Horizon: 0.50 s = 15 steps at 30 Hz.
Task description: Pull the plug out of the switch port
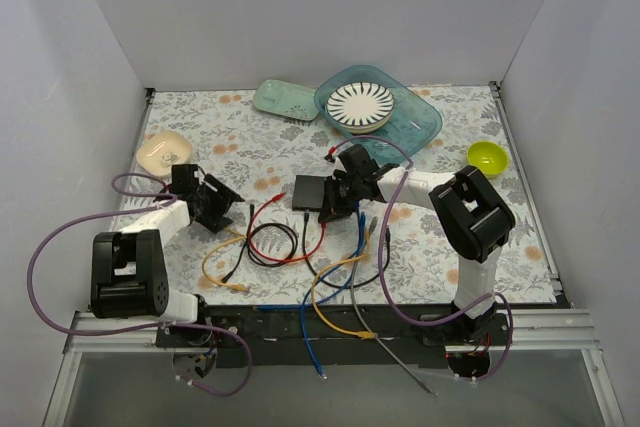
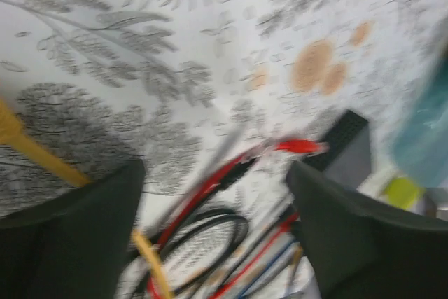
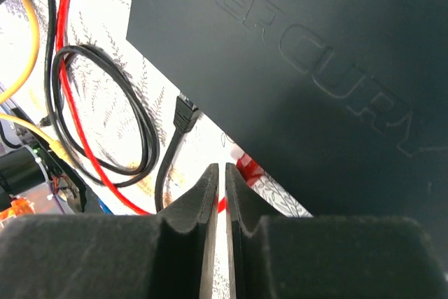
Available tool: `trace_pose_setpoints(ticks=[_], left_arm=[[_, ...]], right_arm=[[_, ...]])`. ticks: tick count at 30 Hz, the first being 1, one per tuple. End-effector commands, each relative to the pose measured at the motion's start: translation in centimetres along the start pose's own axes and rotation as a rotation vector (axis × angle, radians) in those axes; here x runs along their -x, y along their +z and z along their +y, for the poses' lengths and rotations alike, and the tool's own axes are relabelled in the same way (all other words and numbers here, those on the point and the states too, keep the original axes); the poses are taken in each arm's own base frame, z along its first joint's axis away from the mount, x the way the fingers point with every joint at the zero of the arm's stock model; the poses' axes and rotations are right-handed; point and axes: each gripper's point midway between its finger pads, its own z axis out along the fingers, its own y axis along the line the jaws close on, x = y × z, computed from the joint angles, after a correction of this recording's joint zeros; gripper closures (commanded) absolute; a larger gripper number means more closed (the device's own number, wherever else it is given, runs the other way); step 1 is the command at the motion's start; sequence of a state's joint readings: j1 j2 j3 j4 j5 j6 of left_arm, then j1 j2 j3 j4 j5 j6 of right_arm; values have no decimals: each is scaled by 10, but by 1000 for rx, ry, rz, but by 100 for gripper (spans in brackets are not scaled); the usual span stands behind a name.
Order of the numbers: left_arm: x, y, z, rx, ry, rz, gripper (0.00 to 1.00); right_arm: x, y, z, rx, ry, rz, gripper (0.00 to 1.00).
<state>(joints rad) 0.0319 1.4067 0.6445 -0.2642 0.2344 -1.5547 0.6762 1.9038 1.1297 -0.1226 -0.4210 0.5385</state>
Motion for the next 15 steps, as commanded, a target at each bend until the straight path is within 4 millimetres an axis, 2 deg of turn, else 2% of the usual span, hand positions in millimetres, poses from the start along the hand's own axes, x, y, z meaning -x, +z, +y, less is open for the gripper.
trace_pose_setpoints(ticks=[1,4,5,7,9,10,11,13,14,15], left_arm=[[15,-15,-24,-66,-5,-27,2],[19,-15,-46,-156,15,-18,2],[9,-14,-53,-205,20,37,2],[6,-14,-70,-286,42,57,2],[-17,-18,-91,-378,90,128,4],[-20,-23,-108,-446,136,118,5],[-40,-26,-120,-483,188,154,6],[-57,-33,-142,-547,273,168,7],[-80,-36,-151,-574,325,211,7],[-88,-33,-154,-568,327,222,7]], right_arm=[[21,-18,16,5,-58,-61,84],[29,-21,19,-4,-65,-84,84],[33,-22,20,-10,-67,-97,84],[42,-25,19,-38,-74,-131,84],[53,-30,20,-48,-70,-163,85],[58,-30,19,-50,-64,-175,85],[66,-31,19,-43,-61,-195,85],[80,-34,24,-27,-48,-220,86],[87,-32,20,-26,-29,-222,86],[90,-31,22,-11,-21,-219,86]])
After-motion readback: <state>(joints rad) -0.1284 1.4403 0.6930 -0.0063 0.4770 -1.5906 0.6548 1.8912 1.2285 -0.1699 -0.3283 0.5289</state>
